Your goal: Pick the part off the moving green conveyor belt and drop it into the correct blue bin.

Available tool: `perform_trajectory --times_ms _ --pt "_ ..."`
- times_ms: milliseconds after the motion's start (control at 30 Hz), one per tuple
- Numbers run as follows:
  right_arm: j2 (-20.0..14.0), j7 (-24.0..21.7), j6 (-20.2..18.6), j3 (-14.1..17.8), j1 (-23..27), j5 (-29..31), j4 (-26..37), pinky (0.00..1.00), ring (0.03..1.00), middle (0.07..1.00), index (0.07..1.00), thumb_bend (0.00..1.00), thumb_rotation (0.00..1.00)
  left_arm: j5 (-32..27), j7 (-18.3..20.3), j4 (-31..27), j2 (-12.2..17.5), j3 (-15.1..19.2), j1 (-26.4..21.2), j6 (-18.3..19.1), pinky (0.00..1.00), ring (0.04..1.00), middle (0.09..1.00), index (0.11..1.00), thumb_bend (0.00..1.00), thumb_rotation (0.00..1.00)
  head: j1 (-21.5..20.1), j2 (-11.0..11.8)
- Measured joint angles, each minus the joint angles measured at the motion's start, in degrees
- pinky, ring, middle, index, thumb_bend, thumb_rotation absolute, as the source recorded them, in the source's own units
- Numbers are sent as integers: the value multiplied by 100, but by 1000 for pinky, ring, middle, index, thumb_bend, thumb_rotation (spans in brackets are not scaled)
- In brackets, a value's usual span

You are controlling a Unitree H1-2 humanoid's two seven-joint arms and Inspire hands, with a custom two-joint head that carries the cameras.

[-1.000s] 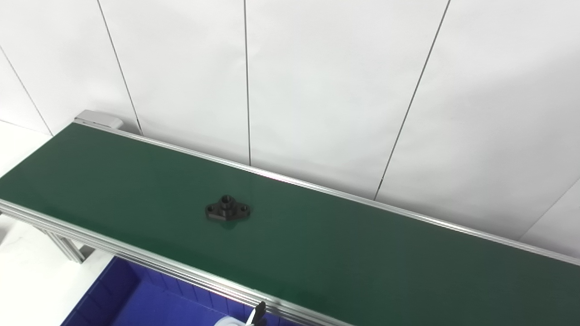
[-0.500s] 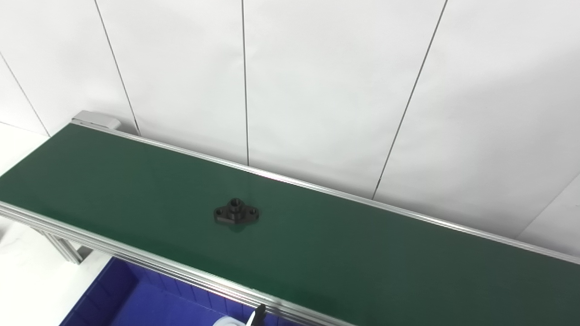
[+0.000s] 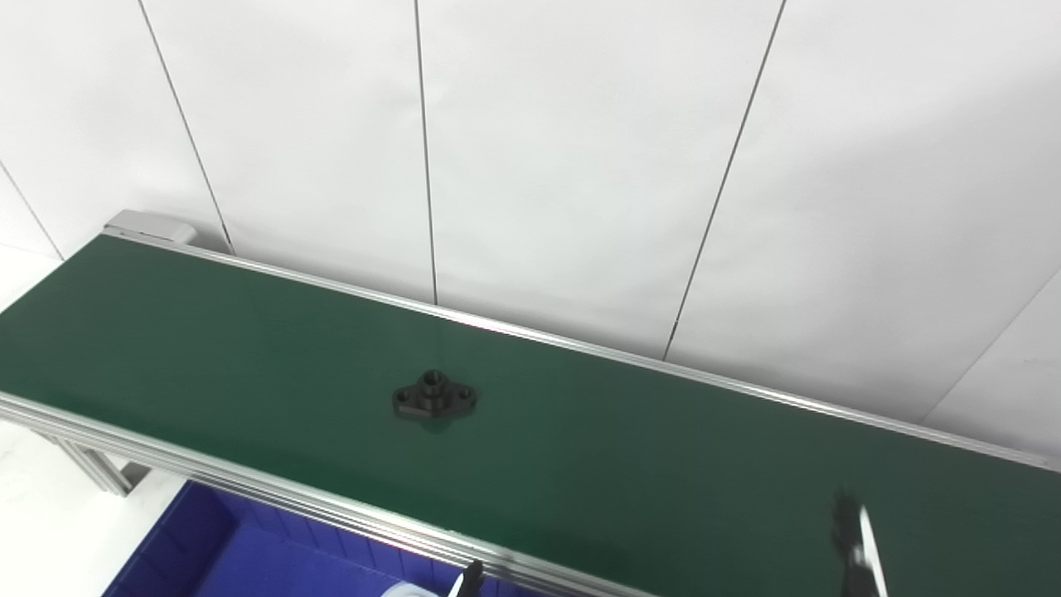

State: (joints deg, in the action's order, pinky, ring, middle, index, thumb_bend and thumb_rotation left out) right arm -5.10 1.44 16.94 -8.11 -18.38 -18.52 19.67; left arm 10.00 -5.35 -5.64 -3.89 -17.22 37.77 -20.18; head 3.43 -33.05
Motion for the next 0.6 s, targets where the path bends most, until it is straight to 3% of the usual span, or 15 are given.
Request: perform_trajectory --times_ms 300,467,600 --pt "43 -430 -1135 -43 1351 -378 -206 882 950 977 968 996 692 26 0 -2 3 -9 0 1 1000 1000 1000 1000 621 981 44 26" --pt "30 -730 -1757 -301 2007 -943 -468 801 921 958 959 1000 699 29 -1 -1 4 -12 0 -1 1000 1000 1000 1000 620 990 140 79" --pt "-38 -853 -1941 -472 2468 -1305 -771 749 885 941 946 1000 702 51 -3 -2 5 -16 0 -2 985 1000 1000 1000 622 968 202 79"
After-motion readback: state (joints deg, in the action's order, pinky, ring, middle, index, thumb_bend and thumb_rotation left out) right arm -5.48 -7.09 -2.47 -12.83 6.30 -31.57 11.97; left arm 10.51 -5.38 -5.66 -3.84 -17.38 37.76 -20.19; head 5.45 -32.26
